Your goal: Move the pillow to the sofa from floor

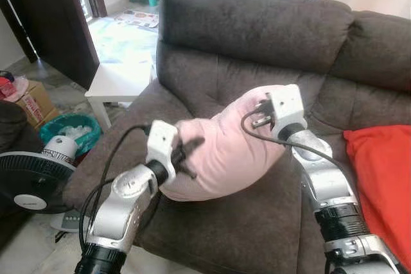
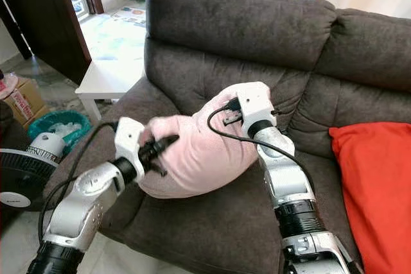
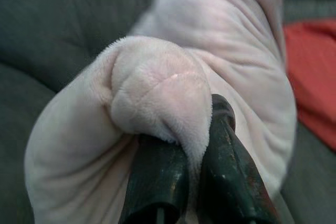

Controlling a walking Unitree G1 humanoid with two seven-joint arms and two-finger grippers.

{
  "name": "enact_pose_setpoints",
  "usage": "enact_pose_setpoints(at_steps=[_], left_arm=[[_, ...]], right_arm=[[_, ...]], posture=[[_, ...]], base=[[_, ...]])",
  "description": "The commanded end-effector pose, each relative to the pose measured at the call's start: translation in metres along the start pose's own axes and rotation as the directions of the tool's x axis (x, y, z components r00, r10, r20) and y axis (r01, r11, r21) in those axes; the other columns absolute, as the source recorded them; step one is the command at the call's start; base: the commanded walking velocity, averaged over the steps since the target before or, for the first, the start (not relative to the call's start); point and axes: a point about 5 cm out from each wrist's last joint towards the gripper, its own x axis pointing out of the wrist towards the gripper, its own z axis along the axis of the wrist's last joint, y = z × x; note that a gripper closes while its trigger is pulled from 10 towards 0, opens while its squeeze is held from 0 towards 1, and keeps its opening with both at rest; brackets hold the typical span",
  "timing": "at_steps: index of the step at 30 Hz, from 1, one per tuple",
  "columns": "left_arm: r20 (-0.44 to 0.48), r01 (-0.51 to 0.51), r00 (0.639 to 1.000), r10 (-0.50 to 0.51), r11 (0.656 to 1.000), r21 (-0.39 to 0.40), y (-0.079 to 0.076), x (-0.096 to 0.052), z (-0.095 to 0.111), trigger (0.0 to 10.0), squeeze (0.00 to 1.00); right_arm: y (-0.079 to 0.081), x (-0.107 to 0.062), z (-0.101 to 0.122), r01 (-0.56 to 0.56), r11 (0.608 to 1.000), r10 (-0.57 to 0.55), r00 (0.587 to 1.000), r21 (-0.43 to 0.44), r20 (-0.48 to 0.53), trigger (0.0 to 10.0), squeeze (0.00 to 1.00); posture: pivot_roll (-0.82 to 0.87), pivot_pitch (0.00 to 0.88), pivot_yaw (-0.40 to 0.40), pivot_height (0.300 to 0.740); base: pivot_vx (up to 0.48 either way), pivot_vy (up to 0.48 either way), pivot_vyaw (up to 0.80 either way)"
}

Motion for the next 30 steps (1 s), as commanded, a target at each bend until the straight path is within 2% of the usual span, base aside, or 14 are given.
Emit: enact_pose_setpoints(at_steps=[1, 8, 12, 13, 22, 30], left_arm=[[0.097, 0.159, 0.982, -0.164, 0.986, 0.052, -0.026, 0.008, 0.028, 10.0, 0.0], [0.078, 0.199, 0.976, -0.205, 0.977, 0.07, -0.027, 0.004, 0.033, 10.0, 0.0], [0.07, 0.218, 0.972, -0.223, 0.973, 0.076, -0.028, 0.002, 0.034, 10.0, 0.0], [0.068, 0.219, 0.972, -0.224, 0.973, 0.077, -0.028, 0.001, 0.034, 10.0, 0.0], [0.053, 0.214, 0.974, -0.219, 0.974, 0.074, -0.027, -0.001, 0.033, 10.0, 0.0], [0.035, 0.18, 0.983, -0.183, 0.981, 0.077, -0.019, -0.003, 0.027, 10.0, 0.0]], right_arm=[[0.022, 0.003, 0.024, -0.122, 0.992, 0.125, 0.989, -0.041, 0.084, 10.0, 0.0], [0.034, -0.001, 0.026, -0.224, 0.971, 0.23, 0.97, -0.077, 0.073, 10.0, 0.0], [0.034, -0.001, 0.026, -0.242, 0.968, 0.247, 0.967, -0.071, 0.068, 10.0, 0.0], [0.034, -0.002, 0.025, -0.242, 0.968, 0.246, 0.967, -0.066, 0.065, 10.0, 1.0], [0.031, -0.003, 0.021, -0.236, 0.97, 0.238, 0.97, -0.059, 0.045, 10.0, 1.0], [0.031, -0.002, 0.019, -0.228, 0.972, 0.231, 0.972, -0.053, 0.041, 10.0, 1.0]], posture=[[0.15, 0.021, -0.074, 0.74], [0.15, 0.019, -0.076, 0.74], [0.15, 0.019, -0.079, 0.74], [0.15, 0.019, -0.079, 0.74], [0.15, 0.021, -0.08, 0.74], [0.15, 0.025, -0.082, 0.74]], base=[[0.0, 0.0, 0.0], [0.0, 0.0, 0.0], [0.0, 0.0, 0.0], [0.0, 0.0, 0.0], [0.0, 0.0, 0.0], [0.0, 0.0, 0.0]])
